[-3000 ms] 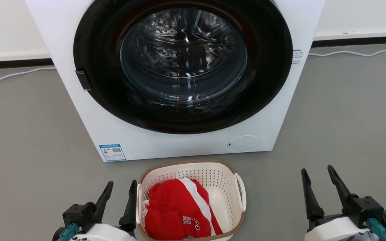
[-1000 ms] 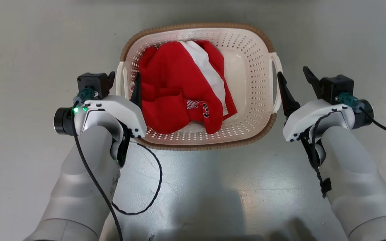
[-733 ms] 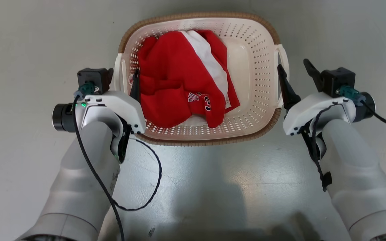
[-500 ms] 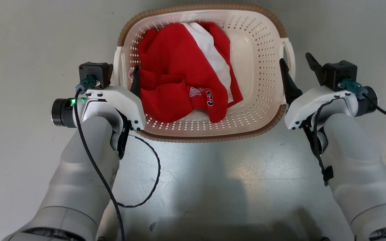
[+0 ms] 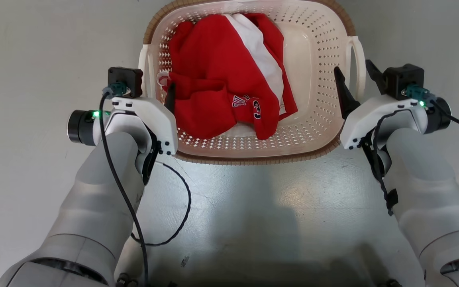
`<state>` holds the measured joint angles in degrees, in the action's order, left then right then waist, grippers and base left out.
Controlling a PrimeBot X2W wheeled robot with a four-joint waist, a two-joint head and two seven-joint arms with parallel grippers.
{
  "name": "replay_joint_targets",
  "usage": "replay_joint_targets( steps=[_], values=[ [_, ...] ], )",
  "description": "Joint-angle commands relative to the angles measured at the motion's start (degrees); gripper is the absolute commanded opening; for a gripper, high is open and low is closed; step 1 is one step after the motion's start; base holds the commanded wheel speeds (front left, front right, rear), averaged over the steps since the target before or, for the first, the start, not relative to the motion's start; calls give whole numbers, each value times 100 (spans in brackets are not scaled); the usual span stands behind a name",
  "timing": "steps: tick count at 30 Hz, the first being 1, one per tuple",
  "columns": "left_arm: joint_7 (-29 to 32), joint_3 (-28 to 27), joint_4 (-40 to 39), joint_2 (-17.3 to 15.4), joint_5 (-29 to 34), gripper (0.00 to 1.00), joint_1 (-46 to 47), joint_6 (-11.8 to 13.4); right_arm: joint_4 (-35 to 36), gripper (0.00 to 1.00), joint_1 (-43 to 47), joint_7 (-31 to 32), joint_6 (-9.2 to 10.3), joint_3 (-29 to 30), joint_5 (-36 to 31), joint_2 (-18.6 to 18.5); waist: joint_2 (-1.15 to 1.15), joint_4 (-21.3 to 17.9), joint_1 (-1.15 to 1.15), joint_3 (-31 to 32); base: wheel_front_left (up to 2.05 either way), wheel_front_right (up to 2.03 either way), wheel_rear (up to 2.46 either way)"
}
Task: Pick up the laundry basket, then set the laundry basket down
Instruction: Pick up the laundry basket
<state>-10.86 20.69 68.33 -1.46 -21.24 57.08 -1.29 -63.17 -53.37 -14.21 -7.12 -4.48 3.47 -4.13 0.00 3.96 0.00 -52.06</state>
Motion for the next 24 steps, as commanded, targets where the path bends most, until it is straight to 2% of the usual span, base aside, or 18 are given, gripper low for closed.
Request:
replay_joint_targets(
  steps=[1,12,24],
  values=[
    [19,-38,-18,-142,-69,100,6,-17,-40,100,93,-79,-36,-139,48,125,0,10,0,-7,0,0,0],
    [159,347,88,-142,-384,100,213,15,-565,100,-199,-79,-36,-393,304,125,0,14,0,-42,0,0,0],
    [167,587,293,-142,-541,100,300,110,-675,100,-280,-79,-36,-762,608,125,0,-23,0,-29,0,0,0]
  ],
)
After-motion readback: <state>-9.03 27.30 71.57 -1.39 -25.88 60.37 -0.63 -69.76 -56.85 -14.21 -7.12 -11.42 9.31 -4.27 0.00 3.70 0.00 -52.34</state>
